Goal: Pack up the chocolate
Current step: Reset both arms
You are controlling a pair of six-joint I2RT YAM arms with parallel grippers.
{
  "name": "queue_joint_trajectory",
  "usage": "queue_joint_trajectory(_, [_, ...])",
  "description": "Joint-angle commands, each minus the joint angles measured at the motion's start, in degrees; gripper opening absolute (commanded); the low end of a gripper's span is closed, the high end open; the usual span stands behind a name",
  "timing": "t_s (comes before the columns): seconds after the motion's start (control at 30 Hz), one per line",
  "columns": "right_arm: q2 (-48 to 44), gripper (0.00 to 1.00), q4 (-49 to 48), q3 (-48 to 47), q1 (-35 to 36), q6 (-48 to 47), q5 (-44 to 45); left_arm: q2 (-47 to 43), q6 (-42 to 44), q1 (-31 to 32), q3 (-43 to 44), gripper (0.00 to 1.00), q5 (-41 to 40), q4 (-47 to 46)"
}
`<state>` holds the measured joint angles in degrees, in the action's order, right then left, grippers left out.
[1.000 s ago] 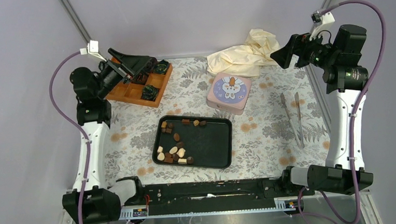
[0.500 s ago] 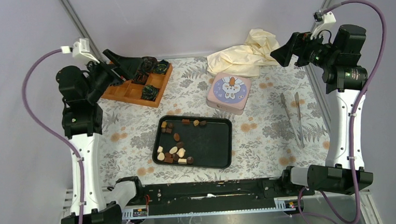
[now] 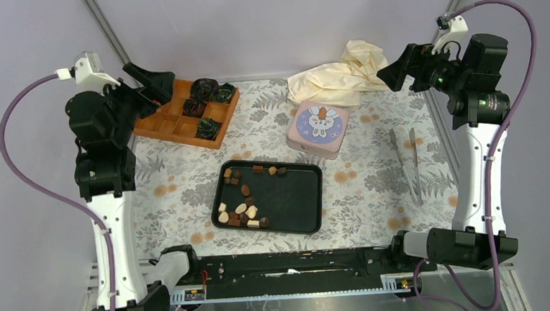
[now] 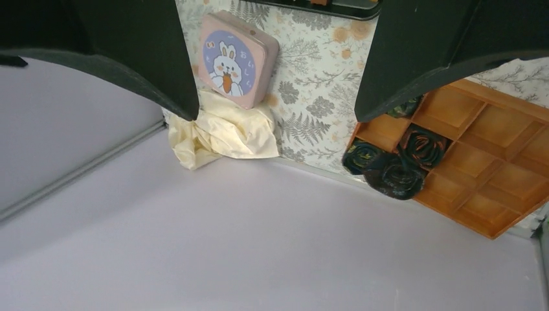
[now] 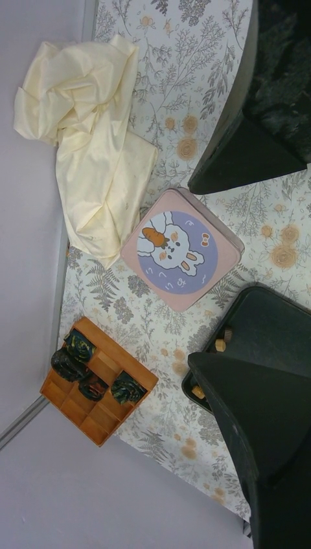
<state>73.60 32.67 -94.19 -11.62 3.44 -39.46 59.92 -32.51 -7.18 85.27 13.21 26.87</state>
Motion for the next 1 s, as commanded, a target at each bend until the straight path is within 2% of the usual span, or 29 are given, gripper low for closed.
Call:
queue_joint_trajectory(0.0, [-0.24,1.00,-2.18,-0.42,0.10,1.18,1.00,-2.89,0.62,0.03,-5.63,0.99,13.44,-8.23])
queue_joint_trajectory(0.07, [0.00,1.00,-2.18,-0.62,0.10,1.38,0.62,-2.59,-7.56,0.00,-9.96,0.99,25.43,-20.61])
queue_joint_trajectory(0.1, [0.11,1.00,-2.17,-0.76,0.10,1.46,0.55,-2.09,-10.54,0.00,-11.13,0.99,27.74,-25.18])
queue_joint_trajectory(0.13, [0.20,1.00,-2.09,-0.93,0.08,1.41,0.44,-1.58,-10.57,0.05,-10.79,0.99,25.45,-24.60])
queue_joint_trajectory(0.17, [0.16,1.00,-2.04,-1.03,0.10,1.39,0.56,-1.04,-7.62,0.02,-8.72,0.99,18.93,-19.33])
queue_joint_trajectory(0.23, [-0.01,1.00,-1.99,-1.08,0.10,1.25,0.96,0.59,-0.31,-0.01,-2.20,0.99,2.68,-0.15])
queue_joint_trajectory(0.27, [-0.10,1.00,-1.91,-1.08,0.10,1.15,1.23,1.21,2.35,-0.02,0.08,0.99,-2.99,4.30])
queue_joint_trajectory(0.3, [-0.20,1.00,-1.89,-1.00,0.10,1.12,1.49,1.27,4.08,0.03,1.30,0.99,-4.89,6.07])
queue_joint_trajectory(0.33, [-0.29,1.00,-1.90,-0.92,0.10,1.13,1.61,0.65,5.16,0.03,1.29,0.99,-2.80,5.07])
queue_joint_trajectory(0.4, [-0.26,1.00,-2.01,-0.75,0.10,1.25,1.45,-1.49,4.60,0.05,-2.23,0.99,9.14,-3.29])
queue_joint_trajectory(0.47, [-0.01,1.00,-2.34,-0.76,0.10,1.62,1.12,-2.84,-1.38,0.05,-7.44,0.99,23.20,-15.85])
queue_joint_trajectory(0.5, [0.10,1.00,-2.52,-0.88,0.10,1.77,0.94,-2.81,-5.52,-0.02,-10.62,0.99,27.13,-21.34])
queue_joint_trajectory(0.53, [0.25,1.00,-2.52,-1.09,0.10,1.87,0.81,-2.66,-9.01,0.00,-12.12,0.99,27.67,-25.00])
queue_joint_trajectory(0.57, [0.33,1.00,-2.50,-1.22,0.10,1.87,0.84,-2.44,-9.45,-0.01,-12.28,0.99,25.39,-23.91])
queue_joint_trajectory(0.6, [0.39,1.00,-2.56,-1.40,0.10,1.85,1.10,-1.96,-7.33,0.04,-10.65,0.99,19.64,-18.78])
queue_joint_trajectory(0.67, [0.25,1.00,-2.31,-1.60,0.10,1.69,1.68,-0.02,-1.68,0.05,-5.19,0.99,6.39,-3.85])
queue_joint_trajectory(0.73, [-0.07,1.00,-2.10,-1.33,0.10,1.44,2.32,1.19,3.20,0.00,-2.05,0.99,2.05,2.61])
queue_joint_trajectory(0.8, [-0.17,1.00,-2.15,-0.90,0.10,1.34,2.62,-0.23,2.78,0.02,-3.83,0.99,9.18,-2.12])
queue_joint_trajectory(0.87, [-0.22,1.00,-2.83,-0.38,0.10,2.10,2.78,-2.40,-2.67,-0.01,-8.89,0.99,22.40,-16.72])
queue_joint_trajectory(0.93, [-0.13,1.00,-3.64,-0.20,0.10,4.31,3.27,-3.41,-10.79,0.06,-14.27,0.99,28.33,-30.19])
queue_joint_trajectory(0.97, [-0.05,1.00,-3.91,-0.25,0.10,5.56,3.66,-3.32,-13.75,0.02,-15.79,0.99,29.15,-33.54])
